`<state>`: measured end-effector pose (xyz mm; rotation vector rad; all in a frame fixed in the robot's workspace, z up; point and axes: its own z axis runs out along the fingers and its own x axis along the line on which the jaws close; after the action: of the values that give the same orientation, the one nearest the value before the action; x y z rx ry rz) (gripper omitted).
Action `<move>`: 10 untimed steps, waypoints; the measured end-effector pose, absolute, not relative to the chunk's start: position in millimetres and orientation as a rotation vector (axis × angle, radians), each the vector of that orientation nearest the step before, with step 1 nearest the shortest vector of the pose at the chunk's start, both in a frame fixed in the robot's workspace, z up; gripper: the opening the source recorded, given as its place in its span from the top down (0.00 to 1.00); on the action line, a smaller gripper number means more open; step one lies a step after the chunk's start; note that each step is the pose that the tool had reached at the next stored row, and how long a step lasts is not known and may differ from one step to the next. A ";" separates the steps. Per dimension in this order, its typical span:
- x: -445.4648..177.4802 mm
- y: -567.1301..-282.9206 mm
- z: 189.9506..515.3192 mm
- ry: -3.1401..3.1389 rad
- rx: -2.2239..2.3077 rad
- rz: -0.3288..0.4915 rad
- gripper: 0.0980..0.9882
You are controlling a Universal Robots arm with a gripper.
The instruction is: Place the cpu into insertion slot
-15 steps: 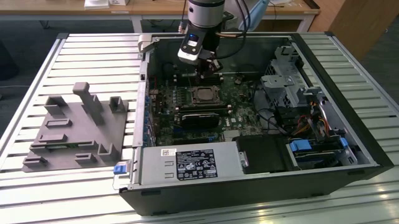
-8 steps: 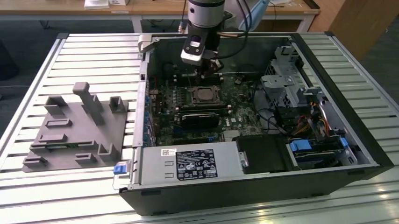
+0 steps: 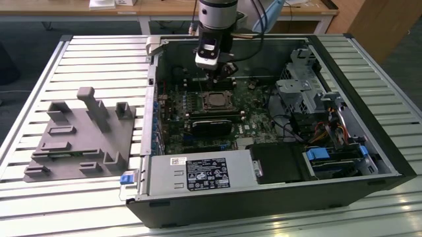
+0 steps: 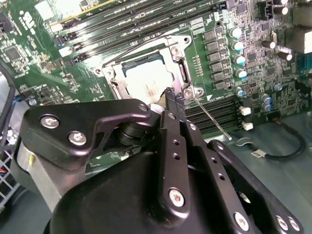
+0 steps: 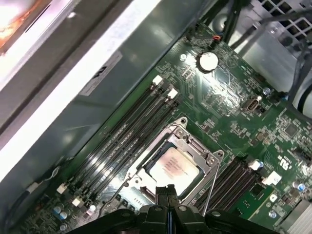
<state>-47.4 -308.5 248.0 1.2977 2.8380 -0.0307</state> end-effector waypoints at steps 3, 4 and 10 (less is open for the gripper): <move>-47.4 -308.5 248.0 2.854 1.262 -0.030 0.99; -47.4 -308.5 248.0 2.859 1.251 -0.030 0.99; -47.4 -308.5 248.0 2.887 1.184 -0.029 0.99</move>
<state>-47.4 -308.5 248.0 1.1835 2.8866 -0.0294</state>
